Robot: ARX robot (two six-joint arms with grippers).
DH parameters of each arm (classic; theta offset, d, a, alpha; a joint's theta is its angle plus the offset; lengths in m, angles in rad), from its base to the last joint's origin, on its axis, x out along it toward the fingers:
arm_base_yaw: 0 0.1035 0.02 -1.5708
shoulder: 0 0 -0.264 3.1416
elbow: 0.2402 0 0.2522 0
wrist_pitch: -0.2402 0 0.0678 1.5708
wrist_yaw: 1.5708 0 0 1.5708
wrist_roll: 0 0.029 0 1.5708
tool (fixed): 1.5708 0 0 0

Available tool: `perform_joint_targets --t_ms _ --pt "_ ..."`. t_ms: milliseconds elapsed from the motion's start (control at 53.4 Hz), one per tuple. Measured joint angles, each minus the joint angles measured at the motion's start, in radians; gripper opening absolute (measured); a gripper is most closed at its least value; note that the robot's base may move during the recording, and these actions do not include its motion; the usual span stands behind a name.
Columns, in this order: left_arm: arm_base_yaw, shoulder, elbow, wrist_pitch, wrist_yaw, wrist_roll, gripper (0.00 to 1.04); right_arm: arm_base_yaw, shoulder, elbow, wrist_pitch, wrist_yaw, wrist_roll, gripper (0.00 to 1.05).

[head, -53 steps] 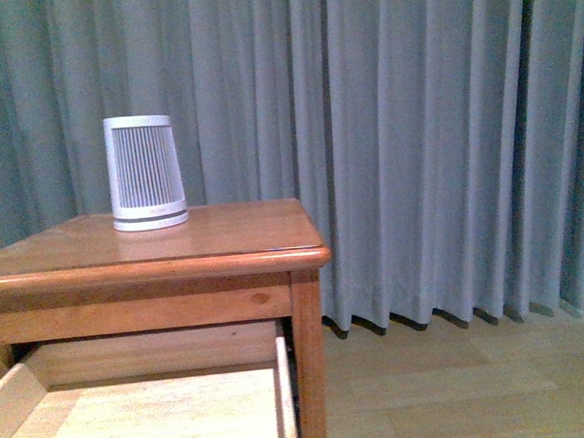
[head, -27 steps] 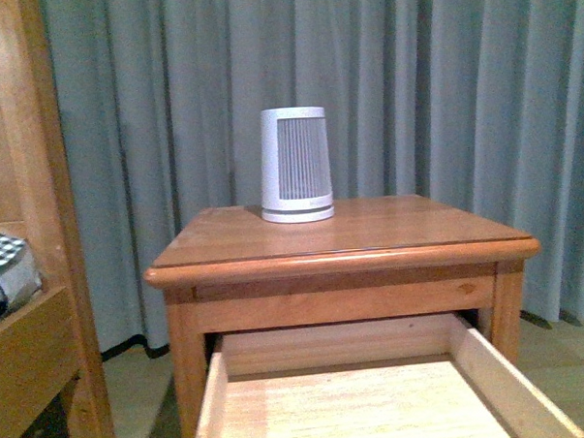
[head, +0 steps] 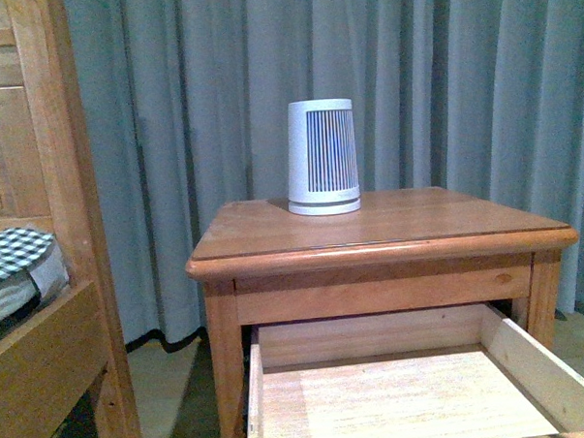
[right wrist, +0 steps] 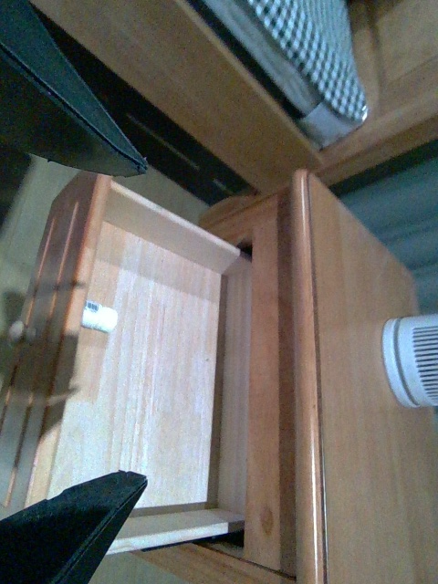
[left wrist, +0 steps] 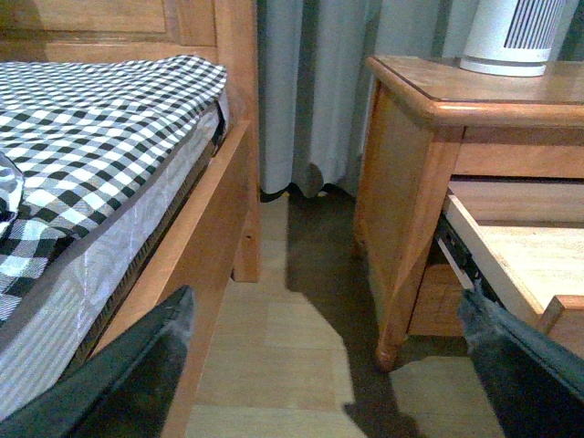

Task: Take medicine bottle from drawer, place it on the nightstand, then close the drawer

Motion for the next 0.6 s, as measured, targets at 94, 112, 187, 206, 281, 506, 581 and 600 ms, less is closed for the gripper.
perform_joint_targets --t_ms 94,112,187,206,281,506,581,600 --pt "0.000 0.000 0.000 0.000 0.000 0.002 0.97 0.086 0.256 0.204 -0.041 0.132 -0.037 0.98" --pt "0.000 0.000 0.000 0.000 0.000 0.002 0.97 0.101 0.305 0.245 -0.063 0.156 -0.037 0.98" --pt "0.000 0.000 0.000 0.000 0.000 0.002 0.98 0.150 0.472 0.381 -0.151 0.241 -0.018 0.98" --pt "0.000 0.000 0.000 0.000 0.000 0.002 0.98 0.163 0.519 0.420 -0.180 0.260 -0.007 0.98" --pt "0.000 0.000 0.000 0.000 0.000 0.002 0.98 0.204 0.681 0.546 -0.274 0.321 0.051 0.98" --pt "0.000 0.000 0.000 0.000 0.000 0.002 0.98 0.310 1.104 0.900 -0.514 0.448 0.240 0.98" --pt "0.000 0.000 0.000 0.000 0.000 0.002 0.98 0.321 1.166 0.956 -0.557 0.464 0.267 0.98" --pt "0.000 0.000 0.000 0.000 0.000 0.002 0.98 0.324 1.184 0.971 -0.569 0.468 0.273 0.98"
